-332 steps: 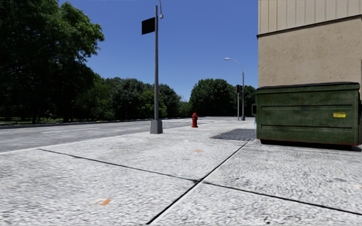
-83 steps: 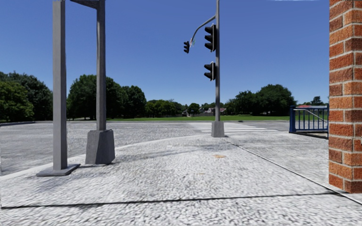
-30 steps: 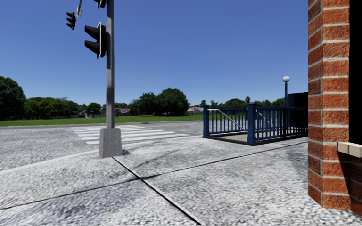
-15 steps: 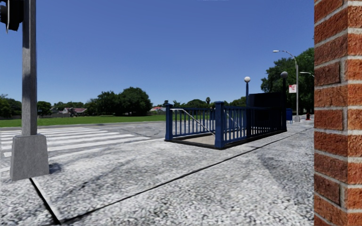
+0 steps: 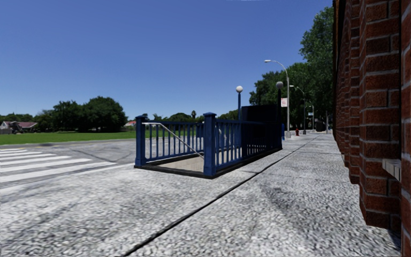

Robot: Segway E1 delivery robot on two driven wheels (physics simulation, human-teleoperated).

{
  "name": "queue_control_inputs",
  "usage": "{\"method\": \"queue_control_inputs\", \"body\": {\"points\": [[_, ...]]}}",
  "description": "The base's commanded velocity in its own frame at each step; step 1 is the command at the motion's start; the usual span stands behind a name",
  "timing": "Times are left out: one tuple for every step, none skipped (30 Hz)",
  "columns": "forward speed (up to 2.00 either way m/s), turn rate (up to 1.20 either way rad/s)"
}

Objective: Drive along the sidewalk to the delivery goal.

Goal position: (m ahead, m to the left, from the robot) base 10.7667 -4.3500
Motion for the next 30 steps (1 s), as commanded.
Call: {"method": "queue_control_inputs", "body": {"points": [[1.48, -0.53], [1.48, -0.53], [1.48, -0.53], [1.48, -0.53], [1.48, -0.53], [1.48, -0.53], [1.48, -0.53], [1.48, -0.53], [1.48, -0.53], [1.48, -0.53], [1.48, -0.53], [1.48, -0.53], [1.48, -0.53], [1.48, -0.53], [1.48, -0.53], [1.48, -0.53], [1.48, -0.53], [1.48, -0.53], [1.48, -0.53], [1.48, -0.53], [1.48, -0.53], [1.48, -0.53], [1.48, -0.53], [1.48, -0.53], [1.48, -0.53], [1.48, -0.53], [1.48, -0.53], [1.48, -0.53], [1.48, -0.51], [1.48, -0.51]]}}
